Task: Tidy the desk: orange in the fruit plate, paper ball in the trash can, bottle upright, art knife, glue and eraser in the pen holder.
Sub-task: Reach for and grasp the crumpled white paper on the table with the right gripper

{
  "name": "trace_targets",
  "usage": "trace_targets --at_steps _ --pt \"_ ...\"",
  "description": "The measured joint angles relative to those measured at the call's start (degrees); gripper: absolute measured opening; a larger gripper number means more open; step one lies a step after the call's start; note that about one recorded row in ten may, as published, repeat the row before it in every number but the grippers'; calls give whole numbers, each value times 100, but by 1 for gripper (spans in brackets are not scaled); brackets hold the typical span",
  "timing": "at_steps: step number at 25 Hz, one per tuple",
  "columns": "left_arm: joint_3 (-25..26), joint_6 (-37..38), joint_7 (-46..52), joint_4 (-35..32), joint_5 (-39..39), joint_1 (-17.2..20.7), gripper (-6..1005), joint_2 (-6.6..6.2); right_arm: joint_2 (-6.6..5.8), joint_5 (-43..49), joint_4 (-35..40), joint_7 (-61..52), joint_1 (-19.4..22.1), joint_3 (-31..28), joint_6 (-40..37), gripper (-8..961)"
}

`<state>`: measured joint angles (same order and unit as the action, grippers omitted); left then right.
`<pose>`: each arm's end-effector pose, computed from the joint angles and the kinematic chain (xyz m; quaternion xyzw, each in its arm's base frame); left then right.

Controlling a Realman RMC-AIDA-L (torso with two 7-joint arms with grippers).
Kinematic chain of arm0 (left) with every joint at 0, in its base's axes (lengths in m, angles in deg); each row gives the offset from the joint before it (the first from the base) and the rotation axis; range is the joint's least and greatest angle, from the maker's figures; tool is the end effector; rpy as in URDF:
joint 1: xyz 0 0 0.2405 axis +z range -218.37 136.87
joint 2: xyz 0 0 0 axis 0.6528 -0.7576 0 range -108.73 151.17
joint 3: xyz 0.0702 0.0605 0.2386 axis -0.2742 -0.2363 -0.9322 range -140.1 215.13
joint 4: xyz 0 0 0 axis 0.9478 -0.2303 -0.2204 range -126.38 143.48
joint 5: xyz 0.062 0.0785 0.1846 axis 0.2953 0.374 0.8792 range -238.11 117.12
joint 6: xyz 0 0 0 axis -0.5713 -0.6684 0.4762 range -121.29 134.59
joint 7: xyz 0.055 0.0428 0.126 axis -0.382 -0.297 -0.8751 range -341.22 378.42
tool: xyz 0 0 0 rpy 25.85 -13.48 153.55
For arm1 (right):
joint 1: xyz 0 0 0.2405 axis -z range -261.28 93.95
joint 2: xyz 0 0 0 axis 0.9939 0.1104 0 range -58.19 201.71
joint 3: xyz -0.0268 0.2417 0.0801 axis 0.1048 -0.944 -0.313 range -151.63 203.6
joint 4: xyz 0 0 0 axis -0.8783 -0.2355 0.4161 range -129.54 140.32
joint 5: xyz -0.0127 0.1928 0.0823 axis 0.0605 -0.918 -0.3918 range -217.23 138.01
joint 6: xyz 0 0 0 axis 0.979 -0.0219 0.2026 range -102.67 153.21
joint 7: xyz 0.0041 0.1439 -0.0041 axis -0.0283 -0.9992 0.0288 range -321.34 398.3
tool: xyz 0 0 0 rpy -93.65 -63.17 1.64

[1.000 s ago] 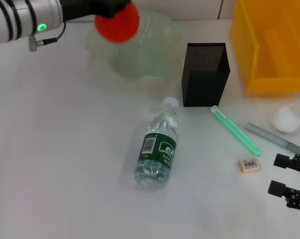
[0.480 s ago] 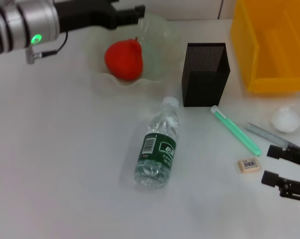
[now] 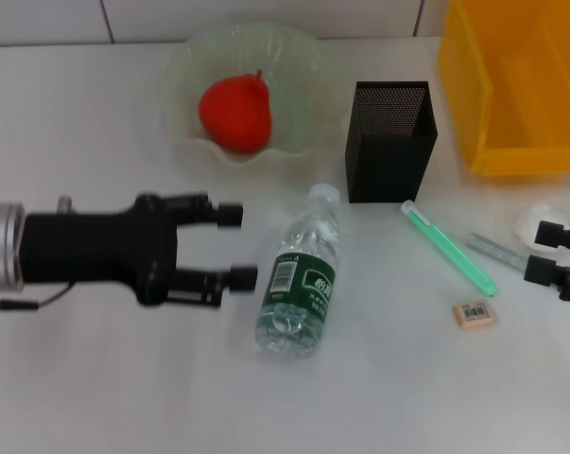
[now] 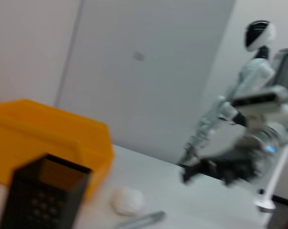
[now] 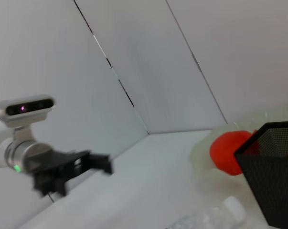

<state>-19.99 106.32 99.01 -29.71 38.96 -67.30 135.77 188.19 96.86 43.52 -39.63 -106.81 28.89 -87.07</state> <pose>-0.2440 0.2972 0.0074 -0.9459 -0.1676 -0.2776 0.0061 0.3303 0.2420 0.0593 -0.8802 0.3259 0.3157 0.1394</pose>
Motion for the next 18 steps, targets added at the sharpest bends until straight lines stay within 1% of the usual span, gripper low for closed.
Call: trace_targets --at_steps 2,3,5,7,8,10,11,13,14,16,18 --pt "0 97 -84 106 53 32 841 -11 -37 4 458 -490 -205 302 -65 791" --pt "0 174 -153 212 123 59 841 -14 -72 2 748 -852 -344 551 -104 790" --pt "0 174 -153 212 123 59 842 -14 -124 4 1449 -1839 -597 1140 -178 788" --pt "-1 211 -202 296 185 74 841 -5 -138 52 2286 -2832 -777 1866 -209 786" --pt "6 205 -256 383 345 90 841 76 -127 105 2778 -3283 -830 2263 -206 785" --pt "17 184 -290 411 376 81 841 97 -57 371 3673 -4013 -865 2963 -90 783" --pt "31 129 -321 447 423 63 841 115 7 605 4134 -4426 -870 3337 18 782" --pt "18 66 -325 507 448 36 842 124 131 1059 4765 -4972 -872 3914 261 781" --pt "18 66 -325 507 448 36 842 124 174 1225 4893 -5128 -867 4089 341 780" --pt "6 31 -325 531 454 23 842 131 269 1711 5125 -5602 -844 4618 643 778" --pt "-17 -125 -330 587 476 15 842 172 289 2024 4980 -5973 -823 5013 979 776"
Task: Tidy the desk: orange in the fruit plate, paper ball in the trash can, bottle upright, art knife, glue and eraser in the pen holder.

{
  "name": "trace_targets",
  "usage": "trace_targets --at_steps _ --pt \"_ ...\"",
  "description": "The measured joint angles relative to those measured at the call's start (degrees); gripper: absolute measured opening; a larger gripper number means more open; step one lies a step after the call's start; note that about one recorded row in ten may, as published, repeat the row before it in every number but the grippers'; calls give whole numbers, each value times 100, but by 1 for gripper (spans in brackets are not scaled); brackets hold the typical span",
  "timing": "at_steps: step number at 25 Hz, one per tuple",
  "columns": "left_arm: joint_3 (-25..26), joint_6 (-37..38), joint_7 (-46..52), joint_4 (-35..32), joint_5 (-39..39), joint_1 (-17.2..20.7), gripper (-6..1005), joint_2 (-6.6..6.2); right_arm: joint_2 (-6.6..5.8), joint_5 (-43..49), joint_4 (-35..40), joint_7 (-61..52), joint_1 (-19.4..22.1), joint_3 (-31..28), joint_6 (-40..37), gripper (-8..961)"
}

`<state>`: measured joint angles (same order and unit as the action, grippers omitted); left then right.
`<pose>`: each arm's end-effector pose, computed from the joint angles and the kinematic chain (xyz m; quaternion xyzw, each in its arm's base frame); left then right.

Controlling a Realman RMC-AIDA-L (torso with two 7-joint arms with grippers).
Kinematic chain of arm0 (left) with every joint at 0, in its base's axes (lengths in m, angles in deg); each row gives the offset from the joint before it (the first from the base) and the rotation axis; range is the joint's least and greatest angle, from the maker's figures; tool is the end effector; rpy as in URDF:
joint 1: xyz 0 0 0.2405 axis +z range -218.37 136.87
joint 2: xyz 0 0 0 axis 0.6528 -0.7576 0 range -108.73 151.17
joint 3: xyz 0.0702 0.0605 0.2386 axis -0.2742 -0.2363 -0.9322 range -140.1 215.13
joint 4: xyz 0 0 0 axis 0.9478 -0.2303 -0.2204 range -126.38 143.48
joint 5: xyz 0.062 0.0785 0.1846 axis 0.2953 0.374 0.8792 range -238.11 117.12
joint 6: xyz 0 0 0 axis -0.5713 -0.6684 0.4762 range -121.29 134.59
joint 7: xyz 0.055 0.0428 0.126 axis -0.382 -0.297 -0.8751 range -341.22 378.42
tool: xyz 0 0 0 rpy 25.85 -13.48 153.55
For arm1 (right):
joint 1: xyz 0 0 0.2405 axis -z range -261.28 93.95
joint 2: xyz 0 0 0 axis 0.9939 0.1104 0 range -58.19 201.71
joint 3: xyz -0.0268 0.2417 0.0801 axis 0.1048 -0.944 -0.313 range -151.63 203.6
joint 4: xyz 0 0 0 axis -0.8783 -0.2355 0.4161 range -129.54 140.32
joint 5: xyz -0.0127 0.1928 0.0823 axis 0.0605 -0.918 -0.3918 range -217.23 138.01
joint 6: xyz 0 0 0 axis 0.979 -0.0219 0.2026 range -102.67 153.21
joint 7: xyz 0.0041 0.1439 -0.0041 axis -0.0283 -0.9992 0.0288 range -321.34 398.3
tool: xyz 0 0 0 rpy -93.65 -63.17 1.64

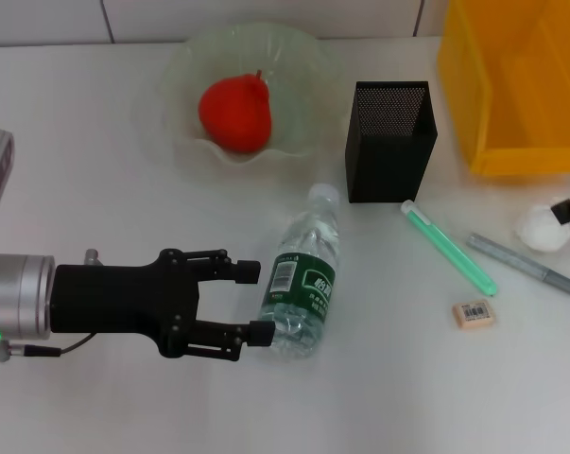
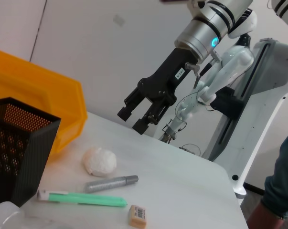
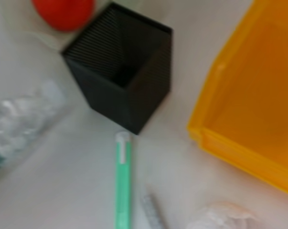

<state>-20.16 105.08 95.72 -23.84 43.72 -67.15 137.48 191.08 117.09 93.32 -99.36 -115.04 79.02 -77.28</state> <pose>-0.2579 0.2780 -0.0219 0.9461 0.1942 0.2584 0.0225 0.2268 0.3404 0.1013 -0.8672 0.4065 -0.1442 0.2488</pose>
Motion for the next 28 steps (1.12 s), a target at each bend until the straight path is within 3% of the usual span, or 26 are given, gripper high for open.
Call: trace_targets --at_steps 14,22,28 --pt "9 -96 14 128 152 46 841 21 5 256 -1500 -699 44 936 1731 764" --pt "19 -177 22 191 152 47 841 50 2 238 -2104 -657 -86 1032 2157 756" --pt "20 -193 23 190 152 51 841 56 -17 -163 -1856 -449 11 1028 2005 751"
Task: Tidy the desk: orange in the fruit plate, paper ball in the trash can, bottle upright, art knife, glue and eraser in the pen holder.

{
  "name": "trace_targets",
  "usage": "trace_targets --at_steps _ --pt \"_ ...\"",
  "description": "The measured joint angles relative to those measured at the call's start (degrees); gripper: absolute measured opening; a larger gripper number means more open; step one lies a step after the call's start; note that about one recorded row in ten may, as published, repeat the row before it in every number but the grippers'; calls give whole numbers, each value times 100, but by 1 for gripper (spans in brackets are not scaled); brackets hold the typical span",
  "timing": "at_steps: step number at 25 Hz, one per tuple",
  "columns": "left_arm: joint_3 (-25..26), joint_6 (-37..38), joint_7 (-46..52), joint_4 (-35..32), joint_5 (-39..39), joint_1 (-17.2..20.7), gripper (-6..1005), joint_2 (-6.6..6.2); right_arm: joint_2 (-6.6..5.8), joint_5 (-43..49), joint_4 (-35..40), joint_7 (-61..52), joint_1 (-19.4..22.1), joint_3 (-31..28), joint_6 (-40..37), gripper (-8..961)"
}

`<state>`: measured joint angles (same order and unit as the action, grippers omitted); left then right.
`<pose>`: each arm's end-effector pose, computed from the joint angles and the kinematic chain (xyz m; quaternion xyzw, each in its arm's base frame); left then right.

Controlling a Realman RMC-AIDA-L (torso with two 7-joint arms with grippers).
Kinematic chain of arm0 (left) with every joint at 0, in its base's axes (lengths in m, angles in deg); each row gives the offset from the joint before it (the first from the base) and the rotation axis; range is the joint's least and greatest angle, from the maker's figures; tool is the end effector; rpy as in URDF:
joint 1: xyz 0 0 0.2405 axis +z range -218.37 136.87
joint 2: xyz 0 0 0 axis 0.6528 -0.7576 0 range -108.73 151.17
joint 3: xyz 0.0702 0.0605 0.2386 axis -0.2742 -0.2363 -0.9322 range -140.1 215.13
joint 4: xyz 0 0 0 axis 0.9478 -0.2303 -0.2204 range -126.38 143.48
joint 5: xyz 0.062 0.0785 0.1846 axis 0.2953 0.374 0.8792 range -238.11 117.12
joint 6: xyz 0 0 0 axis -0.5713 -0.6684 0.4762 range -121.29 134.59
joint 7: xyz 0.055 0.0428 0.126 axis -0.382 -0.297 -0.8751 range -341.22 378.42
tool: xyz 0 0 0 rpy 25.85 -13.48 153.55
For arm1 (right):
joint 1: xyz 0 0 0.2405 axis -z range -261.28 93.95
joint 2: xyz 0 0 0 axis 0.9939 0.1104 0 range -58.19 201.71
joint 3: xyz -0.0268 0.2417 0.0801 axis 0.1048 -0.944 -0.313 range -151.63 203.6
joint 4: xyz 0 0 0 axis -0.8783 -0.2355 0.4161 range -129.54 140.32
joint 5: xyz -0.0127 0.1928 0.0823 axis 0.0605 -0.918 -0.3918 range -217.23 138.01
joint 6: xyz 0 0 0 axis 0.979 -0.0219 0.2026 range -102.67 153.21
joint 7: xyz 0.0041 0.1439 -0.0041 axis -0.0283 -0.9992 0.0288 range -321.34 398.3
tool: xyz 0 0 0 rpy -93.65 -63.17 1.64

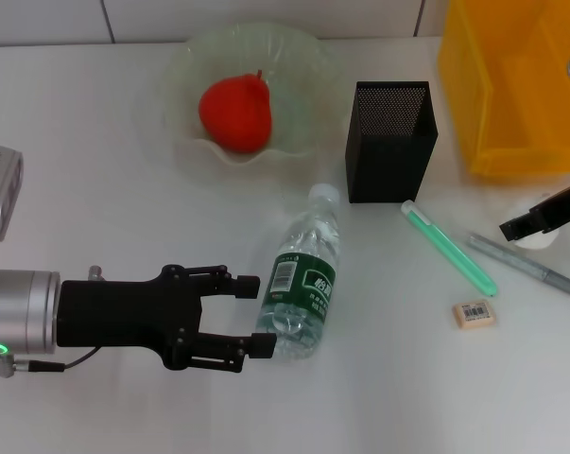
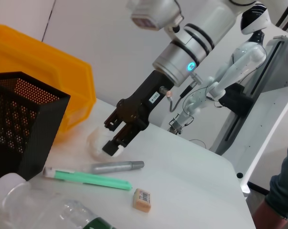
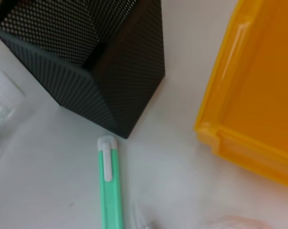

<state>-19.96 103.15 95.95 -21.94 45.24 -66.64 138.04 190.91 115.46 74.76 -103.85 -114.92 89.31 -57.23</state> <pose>-0.2661 0.2722 -0.0316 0.9433 0.2200 0.2478 0.0214 0.2588 0.3649 0.0366 -0.8553 0.4311 -0.1462 0.2476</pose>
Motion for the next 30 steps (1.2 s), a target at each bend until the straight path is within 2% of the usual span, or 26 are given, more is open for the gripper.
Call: trace_targets --at_steps 5,7,8,9,10,13,16,20,24,29,30 --pt "0 -27 0 -1 -1 7 842 -2 5 -182 526 27 144 -57 -366 571" --pt "-1 -30 0 -1 -1 11 842 -4 -1 -557 918 102 283 -163 -577 562" --pt "-1 -30 0 -1 -1 11 842 -4 -7 -795 1110 180 345 -309 -665 558" --pt "0 -33 0 -1 -1 16 842 -6 -13 -1442 1487 442 458 -836 -847 554" --pt "0 -41 0 -2 -1 21 842 -9 -13 -1442 1487 442 458 -836 -847 549" --pt "0 -45 0 -1 -1 23 841 -9 -15 -2533 1632 1044 559 -1685 -728 548" --pt "0 -123 -2 6 -1 18 841 -11 -13 -2980 1412 1533 573 -2090 107 552" --pt "29 -132 -2 8 -25 15 842 -6 -8 -3083 712 1890 444 -2055 1337 557" --pt "73 -117 2 8 -38 22 841 9 -5 -3095 -239 2085 125 -2007 2103 562" --pt "113 -65 105 8 -44 44 841 5 -6 -3103 -656 2281 -11 -1999 2329 569" --pt "134 -58 126 8 -46 48 841 2 -6 -3106 -658 2285 -8 -1999 2319 597"
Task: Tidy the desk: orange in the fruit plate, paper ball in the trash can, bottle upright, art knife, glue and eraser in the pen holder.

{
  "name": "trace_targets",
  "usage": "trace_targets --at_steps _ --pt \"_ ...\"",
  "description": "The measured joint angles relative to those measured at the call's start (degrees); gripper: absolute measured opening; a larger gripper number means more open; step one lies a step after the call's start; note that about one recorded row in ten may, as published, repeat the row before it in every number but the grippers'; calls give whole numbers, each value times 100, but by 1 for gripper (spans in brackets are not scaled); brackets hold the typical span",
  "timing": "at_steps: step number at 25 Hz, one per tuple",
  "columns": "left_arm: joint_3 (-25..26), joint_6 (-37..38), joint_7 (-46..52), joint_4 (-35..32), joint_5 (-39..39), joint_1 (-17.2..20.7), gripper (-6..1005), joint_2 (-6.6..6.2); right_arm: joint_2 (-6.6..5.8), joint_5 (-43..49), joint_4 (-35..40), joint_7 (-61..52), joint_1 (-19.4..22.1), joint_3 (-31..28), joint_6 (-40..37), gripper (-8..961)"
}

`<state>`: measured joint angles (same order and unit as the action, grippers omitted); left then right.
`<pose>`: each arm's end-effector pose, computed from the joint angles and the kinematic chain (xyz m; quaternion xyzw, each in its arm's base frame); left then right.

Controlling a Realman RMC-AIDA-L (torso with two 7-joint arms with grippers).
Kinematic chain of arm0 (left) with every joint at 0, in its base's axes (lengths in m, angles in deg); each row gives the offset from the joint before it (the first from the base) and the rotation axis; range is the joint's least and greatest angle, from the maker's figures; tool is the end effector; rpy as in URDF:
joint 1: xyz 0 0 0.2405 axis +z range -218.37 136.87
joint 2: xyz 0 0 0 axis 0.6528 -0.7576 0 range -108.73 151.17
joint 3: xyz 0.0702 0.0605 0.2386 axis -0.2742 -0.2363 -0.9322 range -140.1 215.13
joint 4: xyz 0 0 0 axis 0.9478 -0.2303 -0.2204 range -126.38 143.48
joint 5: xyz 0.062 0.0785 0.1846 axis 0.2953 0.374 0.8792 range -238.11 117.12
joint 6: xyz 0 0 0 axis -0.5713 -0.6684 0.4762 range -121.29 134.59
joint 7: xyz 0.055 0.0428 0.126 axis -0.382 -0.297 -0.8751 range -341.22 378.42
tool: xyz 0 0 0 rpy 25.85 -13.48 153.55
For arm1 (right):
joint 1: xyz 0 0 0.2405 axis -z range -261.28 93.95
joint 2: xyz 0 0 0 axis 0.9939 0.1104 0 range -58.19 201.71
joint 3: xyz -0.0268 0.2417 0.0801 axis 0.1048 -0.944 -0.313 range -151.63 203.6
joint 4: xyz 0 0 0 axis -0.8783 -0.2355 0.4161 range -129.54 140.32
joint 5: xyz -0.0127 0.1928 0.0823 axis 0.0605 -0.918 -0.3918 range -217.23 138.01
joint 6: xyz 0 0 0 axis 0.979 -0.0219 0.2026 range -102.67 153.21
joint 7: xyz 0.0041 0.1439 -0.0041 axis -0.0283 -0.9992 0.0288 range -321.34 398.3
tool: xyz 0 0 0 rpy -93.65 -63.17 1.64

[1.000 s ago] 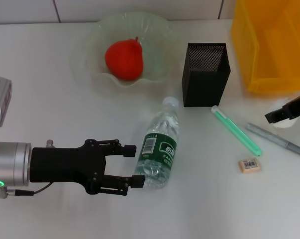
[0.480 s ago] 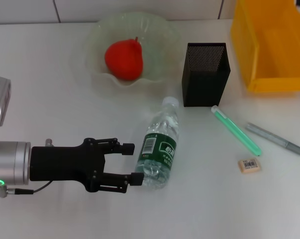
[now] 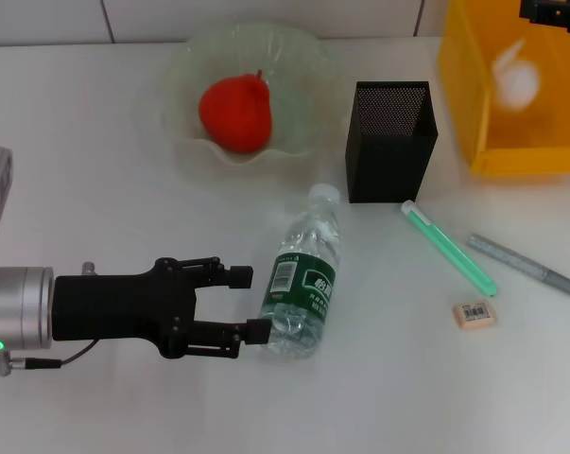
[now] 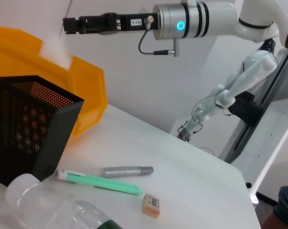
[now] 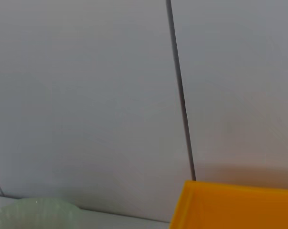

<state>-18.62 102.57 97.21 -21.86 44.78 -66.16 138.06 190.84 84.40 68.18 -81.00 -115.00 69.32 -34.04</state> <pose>-0.2689 0.2739 -0.0291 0.9368 0.2385 0.2558 0.0082 0.2537 0.4191 0.1017 -0.8130 0.3730 0.1824 0.4082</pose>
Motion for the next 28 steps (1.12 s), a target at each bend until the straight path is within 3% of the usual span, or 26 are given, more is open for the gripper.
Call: trace_targets --at_steps 5,9,11,12,14,16,17,21,22,23,26,28 --pt "153 114 235 -48 -6 14 842 -28 -5 -45 176 25 107 -23 -436 738" --pt "323 218 826 -274 14 5 842 -80 -37 -628 454 472 439 -68 -1590 739" --pt "330 177 1599 -655 73 -18 841 -132 -174 -1508 363 1240 859 -197 -2828 739" --pt "330 177 1599 -655 73 -18 841 -132 -174 -1508 363 1240 859 -197 -2828 739" --pt "329 141 2311 -1103 247 -46 841 -146 -269 -1852 52 1814 1087 -367 -3533 739" --pt "292 123 3204 -1943 516 -88 841 -88 -395 -1919 -761 2794 1382 -659 -4253 739" --pt "292 123 3204 -1943 516 -88 841 -88 -395 -1919 -761 2794 1382 -659 -4253 739" --pt "231 -141 4586 -3066 1432 -406 842 126 -559 -1912 -1822 4080 1741 -749 -4594 739" --pt "231 -141 4586 -3066 1432 -406 842 126 -559 -1912 -1822 4080 1741 -749 -4594 739" --pt "82 -381 5378 -3143 1913 -810 842 164 -567 -1912 -1944 4247 1805 -758 -4596 738" --pt "-111 -575 5709 -3030 2043 -1071 842 162 -544 -1891 -2165 4560 1949 -831 -4517 738" --pt "-629 -1090 6137 -2793 2276 -1416 842 170 -542 -1880 -2211 4597 1963 -836 -4489 738"
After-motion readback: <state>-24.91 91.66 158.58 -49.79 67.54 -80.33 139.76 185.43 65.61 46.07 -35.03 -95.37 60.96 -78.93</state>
